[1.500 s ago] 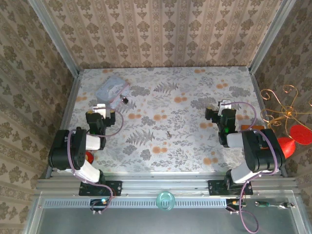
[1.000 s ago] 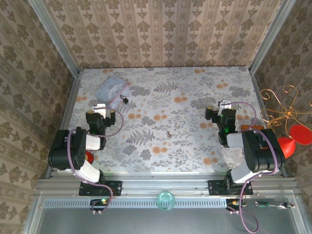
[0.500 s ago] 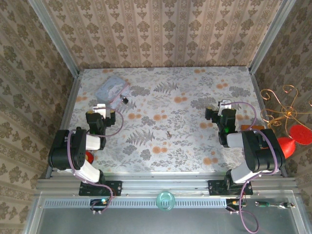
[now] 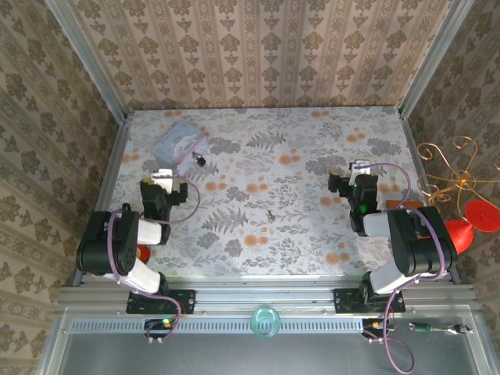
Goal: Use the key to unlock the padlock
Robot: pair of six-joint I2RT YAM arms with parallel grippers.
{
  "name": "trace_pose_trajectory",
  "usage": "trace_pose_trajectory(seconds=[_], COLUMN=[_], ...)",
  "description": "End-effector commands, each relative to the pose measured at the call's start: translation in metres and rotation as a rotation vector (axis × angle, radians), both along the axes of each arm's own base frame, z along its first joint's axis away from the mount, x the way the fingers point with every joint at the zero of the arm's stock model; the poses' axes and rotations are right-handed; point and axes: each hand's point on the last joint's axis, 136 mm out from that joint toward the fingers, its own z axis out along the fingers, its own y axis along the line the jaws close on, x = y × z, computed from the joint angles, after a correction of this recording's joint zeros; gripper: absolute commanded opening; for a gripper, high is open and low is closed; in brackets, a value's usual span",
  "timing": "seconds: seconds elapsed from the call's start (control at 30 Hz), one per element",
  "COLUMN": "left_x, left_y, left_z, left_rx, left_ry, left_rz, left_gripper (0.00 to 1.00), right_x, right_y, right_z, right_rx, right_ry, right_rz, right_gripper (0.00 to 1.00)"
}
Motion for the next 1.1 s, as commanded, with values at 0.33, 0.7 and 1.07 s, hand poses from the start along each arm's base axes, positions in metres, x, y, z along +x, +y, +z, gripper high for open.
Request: trace_pose_trajectory(seconds=[0.33, 0.7, 1.07], left_x=[-0.062, -0.15, -0.171], left_y=[-0.032, 0.025, -0.011], left_z=[0.16, 0.182, 0.194], left_rx=[-0.246, -0.582, -0.471], left_ry=[-0.18, -0.066, 0.156], left_rz=[0.007, 0.248, 0.028], left_gripper=[1.0, 1.0, 1.0], right_x=[-0.005, -0.031, -0.049], right_y=[0.035, 0.067, 0.146], right_z=[0.03, 0.157, 0.208], right_rx=[-0.077, 0.34, 0.529], right_ry=[-0.026, -0.004, 0.153], right_rz=[0.147, 0.071, 0.231], right_gripper=[1.0, 1.0, 1.0])
